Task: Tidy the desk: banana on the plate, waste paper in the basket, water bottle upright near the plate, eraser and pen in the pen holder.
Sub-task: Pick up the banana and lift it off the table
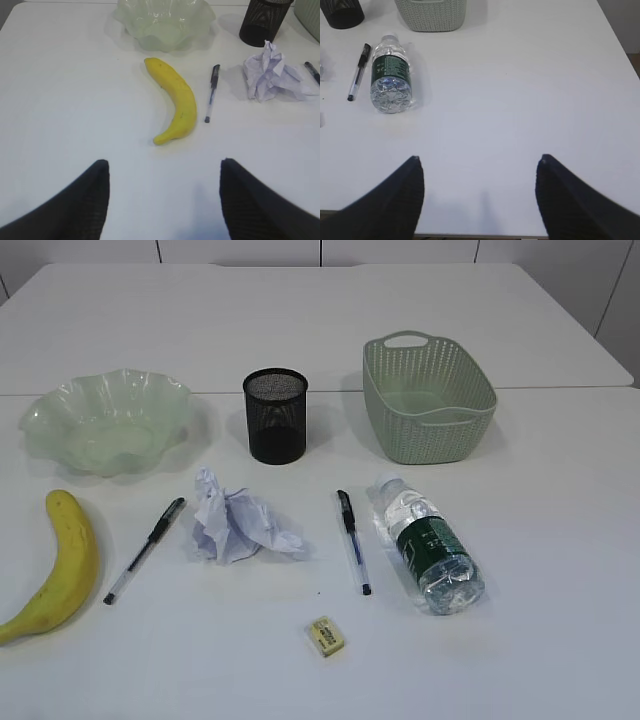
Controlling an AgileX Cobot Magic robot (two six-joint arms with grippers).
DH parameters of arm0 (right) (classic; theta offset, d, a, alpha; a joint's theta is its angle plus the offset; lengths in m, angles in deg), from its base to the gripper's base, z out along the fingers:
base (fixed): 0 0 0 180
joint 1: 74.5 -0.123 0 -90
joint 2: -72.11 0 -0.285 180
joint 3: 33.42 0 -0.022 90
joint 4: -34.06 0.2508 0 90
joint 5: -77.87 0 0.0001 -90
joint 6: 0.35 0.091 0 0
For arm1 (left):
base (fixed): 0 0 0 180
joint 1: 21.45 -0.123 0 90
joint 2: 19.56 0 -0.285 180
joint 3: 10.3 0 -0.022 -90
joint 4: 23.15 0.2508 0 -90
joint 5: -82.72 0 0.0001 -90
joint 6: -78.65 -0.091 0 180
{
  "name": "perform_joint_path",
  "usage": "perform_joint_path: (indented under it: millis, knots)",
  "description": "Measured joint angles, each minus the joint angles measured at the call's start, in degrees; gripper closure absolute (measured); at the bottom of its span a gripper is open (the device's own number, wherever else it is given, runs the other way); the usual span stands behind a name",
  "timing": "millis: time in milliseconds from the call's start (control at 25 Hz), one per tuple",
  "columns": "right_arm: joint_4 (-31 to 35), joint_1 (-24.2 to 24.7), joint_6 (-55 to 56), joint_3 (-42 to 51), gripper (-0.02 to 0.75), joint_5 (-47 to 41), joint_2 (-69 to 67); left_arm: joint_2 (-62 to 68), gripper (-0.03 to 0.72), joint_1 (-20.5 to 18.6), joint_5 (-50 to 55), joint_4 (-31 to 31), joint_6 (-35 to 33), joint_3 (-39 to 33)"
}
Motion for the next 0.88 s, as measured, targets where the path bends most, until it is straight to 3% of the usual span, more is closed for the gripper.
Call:
perform_joint_path:
  millis: [880]
  knots:
    - [2.2, 0.0, -2.0, -2.3, 0.218, 0.1, -2.1, 17.8, 0.198, 0.0, -1.0, -0.9, 0.0, 4.9]
